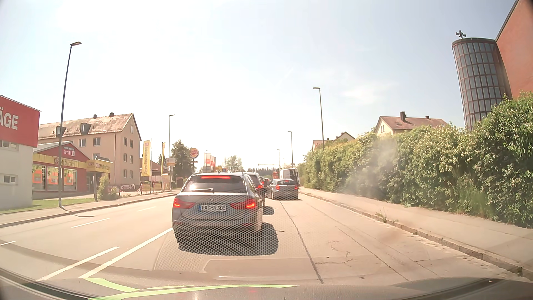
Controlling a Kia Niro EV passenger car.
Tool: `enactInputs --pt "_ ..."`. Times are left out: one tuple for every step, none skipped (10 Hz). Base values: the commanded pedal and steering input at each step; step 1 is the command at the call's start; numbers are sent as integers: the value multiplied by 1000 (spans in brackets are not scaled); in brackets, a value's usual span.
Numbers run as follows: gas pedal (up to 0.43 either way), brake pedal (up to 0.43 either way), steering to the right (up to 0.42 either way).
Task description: Follow the waypoints while adhering to traffic rules and regulations
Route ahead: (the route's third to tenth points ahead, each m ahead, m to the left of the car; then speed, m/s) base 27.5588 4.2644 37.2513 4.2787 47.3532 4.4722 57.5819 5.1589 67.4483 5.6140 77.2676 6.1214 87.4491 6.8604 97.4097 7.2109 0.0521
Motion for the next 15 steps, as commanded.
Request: enactInputs --pt "67 0 -11" --pt "87 0 -11" --pt "98 0 -11" --pt "98 0 -11" --pt "98 0 -11" --pt "98 0 -11" --pt "110 0 -11" --pt "110 0 -11" --pt "110 0 -11" --pt "110 0 -11" --pt "110 0 -11" --pt "59 0 -11" --pt "0 0 -11" --pt "0 0 -11" --pt "0 0 -11"
